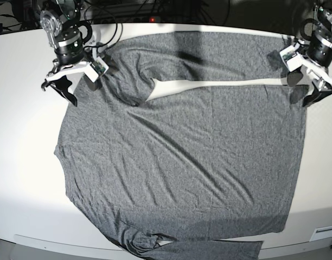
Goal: Fold the T-shirt properly
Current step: 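Move right gripper to the shirt shoulder, left gripper to the sleeve cuff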
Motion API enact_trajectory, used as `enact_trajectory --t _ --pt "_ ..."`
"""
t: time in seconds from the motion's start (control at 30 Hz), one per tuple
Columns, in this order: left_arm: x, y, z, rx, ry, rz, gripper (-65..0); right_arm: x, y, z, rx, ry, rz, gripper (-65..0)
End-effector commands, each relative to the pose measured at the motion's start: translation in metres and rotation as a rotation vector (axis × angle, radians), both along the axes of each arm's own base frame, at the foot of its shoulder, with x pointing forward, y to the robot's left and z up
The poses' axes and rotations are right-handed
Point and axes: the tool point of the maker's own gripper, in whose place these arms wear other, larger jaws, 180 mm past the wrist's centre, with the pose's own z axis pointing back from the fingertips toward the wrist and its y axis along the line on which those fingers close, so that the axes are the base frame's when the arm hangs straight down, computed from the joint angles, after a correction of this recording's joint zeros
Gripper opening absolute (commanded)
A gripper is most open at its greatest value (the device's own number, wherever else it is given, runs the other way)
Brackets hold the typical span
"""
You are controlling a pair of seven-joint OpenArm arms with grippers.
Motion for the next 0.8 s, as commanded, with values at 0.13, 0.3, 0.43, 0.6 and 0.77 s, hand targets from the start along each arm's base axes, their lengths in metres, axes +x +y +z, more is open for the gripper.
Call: enact_trajectory --t 0.13,0.3,0.43,0.6,0.77 --pt "-0.005 0.042 -0.032 0.076 0.075 0.002 -20.6 0.008 -0.017 0.022 -0.022 -0.100 -0.083 -24.1" --pt "-0.016 0.064 -0.053 0.093 0.124 -0.001 -20.6 0.010 -0.024 0.029 -0.025 -0.141 -0.123 -24.1" --pt "-0.020 0.060 -0.055 0.069 0.129 -0.038 -20.6 0.010 -0.024 0.029 -0.025 -0.141 -0.124 -24.1" --pt "-0.016 0.057 -0.057 0.058 0.156 -0.062 -20.6 0.010 -0.024 0.028 -0.026 -0.140 -0.126 -24.1" --pt "-0.002 0.057 -0.053 0.061 0.174 -0.074 -20.6 0.010 -0.024 0.028 -0.025 -0.140 -0.126 -24.1"
